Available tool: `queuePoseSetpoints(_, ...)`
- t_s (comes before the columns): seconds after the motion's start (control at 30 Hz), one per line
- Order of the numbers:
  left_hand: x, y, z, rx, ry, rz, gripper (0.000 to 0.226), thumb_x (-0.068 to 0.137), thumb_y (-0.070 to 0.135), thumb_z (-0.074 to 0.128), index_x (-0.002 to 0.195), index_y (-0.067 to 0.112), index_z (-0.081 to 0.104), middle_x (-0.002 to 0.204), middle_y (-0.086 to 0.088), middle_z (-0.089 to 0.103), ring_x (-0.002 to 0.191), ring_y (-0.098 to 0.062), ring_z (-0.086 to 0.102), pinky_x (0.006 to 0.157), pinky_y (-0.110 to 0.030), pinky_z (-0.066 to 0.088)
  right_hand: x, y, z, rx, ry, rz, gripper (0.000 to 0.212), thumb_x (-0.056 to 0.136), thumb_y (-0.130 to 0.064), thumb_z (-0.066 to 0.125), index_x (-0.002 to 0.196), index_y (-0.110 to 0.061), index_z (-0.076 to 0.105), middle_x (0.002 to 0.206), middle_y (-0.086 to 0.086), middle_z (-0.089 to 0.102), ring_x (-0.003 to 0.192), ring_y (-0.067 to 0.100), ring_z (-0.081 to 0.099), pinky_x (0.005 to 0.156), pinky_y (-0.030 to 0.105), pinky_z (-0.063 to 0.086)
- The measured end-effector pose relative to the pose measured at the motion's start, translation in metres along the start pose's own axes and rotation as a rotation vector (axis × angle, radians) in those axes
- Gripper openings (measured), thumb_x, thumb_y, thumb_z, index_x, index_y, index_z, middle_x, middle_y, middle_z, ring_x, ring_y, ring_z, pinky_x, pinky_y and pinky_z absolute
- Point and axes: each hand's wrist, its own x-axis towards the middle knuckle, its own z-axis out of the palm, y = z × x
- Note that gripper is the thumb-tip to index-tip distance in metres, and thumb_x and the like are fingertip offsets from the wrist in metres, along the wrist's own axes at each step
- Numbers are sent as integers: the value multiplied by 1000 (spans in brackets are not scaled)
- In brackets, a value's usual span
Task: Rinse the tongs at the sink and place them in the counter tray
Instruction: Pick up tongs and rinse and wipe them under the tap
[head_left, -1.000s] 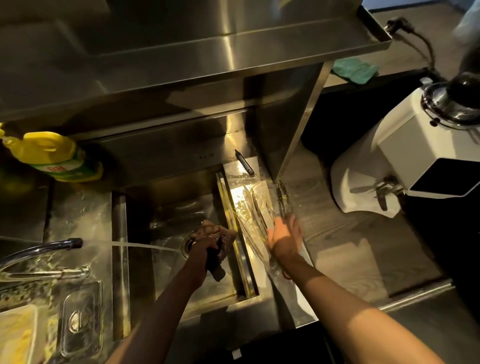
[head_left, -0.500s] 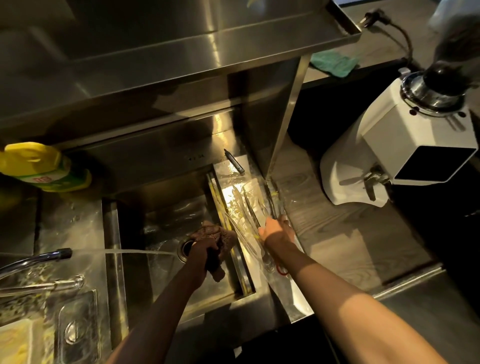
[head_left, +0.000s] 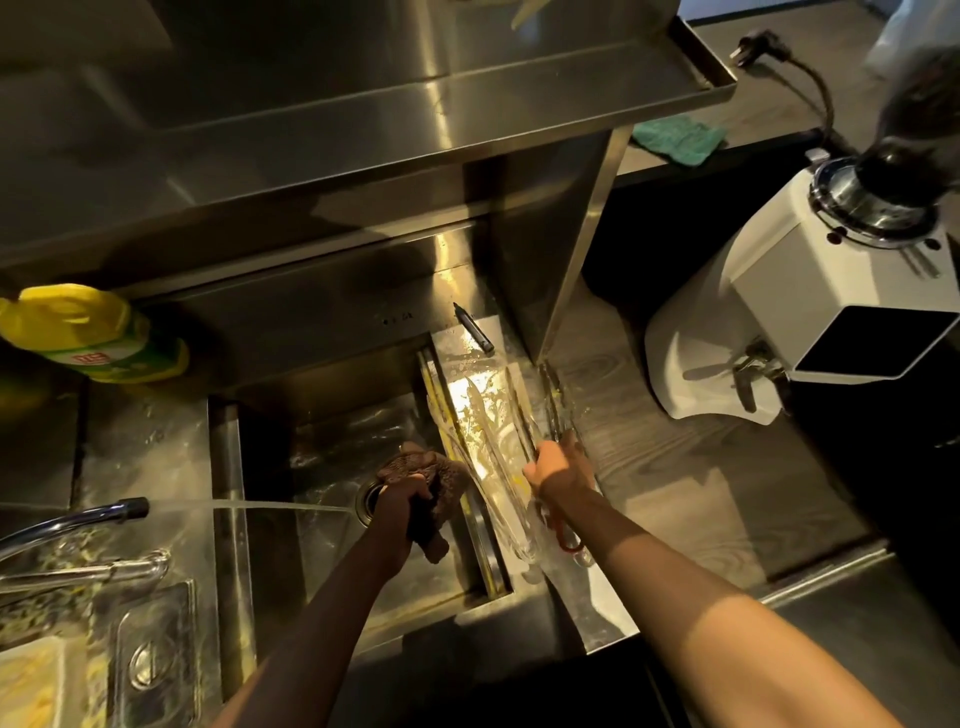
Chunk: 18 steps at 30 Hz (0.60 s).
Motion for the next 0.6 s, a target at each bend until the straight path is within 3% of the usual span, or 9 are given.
queuePoseSetpoints(0.07,3,0,-4,-34,-6,6,29,80,9,55,105,-4,59,89,-19,59,76,-30,57,62,-34,47,-5,1,-3,64,45,-57,39,94,-31,53,129,-14,56,144,21,39,128,37,47,106,38,40)
queuePoseSetpoints(0.13,7,-1,-8,-69,-7,8,29,84,6,51,110,-4,56,90,-19,59,77,-30,57,63,-35,48,-7,4,-5,75,104,-122,25,93,-29,52,112,-14,59,127,22,49,118,38,50,102,39,43)
queuePoseSetpoints(0.23,5,0,-13,-158,-57,58,22,80,8,53,99,-1,58,80,-14,60,75,-27,56,60,-33,50,-19,4,-11,104,95,-191,25,98,-26,47,106,-6,59,118,20,48,124,39,43,108,44,38)
queuePoseSetpoints(0.3,2,2,-19,-215,-102,110,23,72,10,55,92,0,61,79,-14,62,77,-28,58,59,-31,52,-32,-1,-18,117,97,-239,21,101,-25,46,96,-9,59,106,21,52,124,38,46,101,38,40)
queuePoseSetpoints(0.4,0,2,-31,-257,-116,111,36,69,11,54,100,-4,62,94,-22,65,88,-33,61,73,-37,52,-54,-12,-17,126,83,-318,32,105,-24,42,98,-4,66,114,25,60,119,36,52,92,38,44)
queuePoseSetpoints(0.43,-2,3,-35,-257,-107,109,30,73,10,52,98,-4,63,93,-21,67,88,-33,62,76,-38,51,-61,-17,-15,148,66,-333,34,106,-26,41,100,-5,67,116,23,59,112,36,57,91,39,47)
queuePoseSetpoints(0.53,-10,6,-52,-276,-116,133,25,90,2,38,93,5,63,84,-13,71,85,-29,61,79,-38,48,-76,-35,-1,255,-23,-397,37,106,-41,37,85,-31,66,103,8,61,96,27,63,90,39,48)
queuePoseSetpoints(0.6,-16,7,-69,-319,-97,159,26,92,2,37,95,7,63,81,-10,72,84,-27,62,80,-38,47,-86,-51,6,249,-116,-448,41,104,-49,36,74,-38,61,96,0,64,93,21,62,90,37,48)
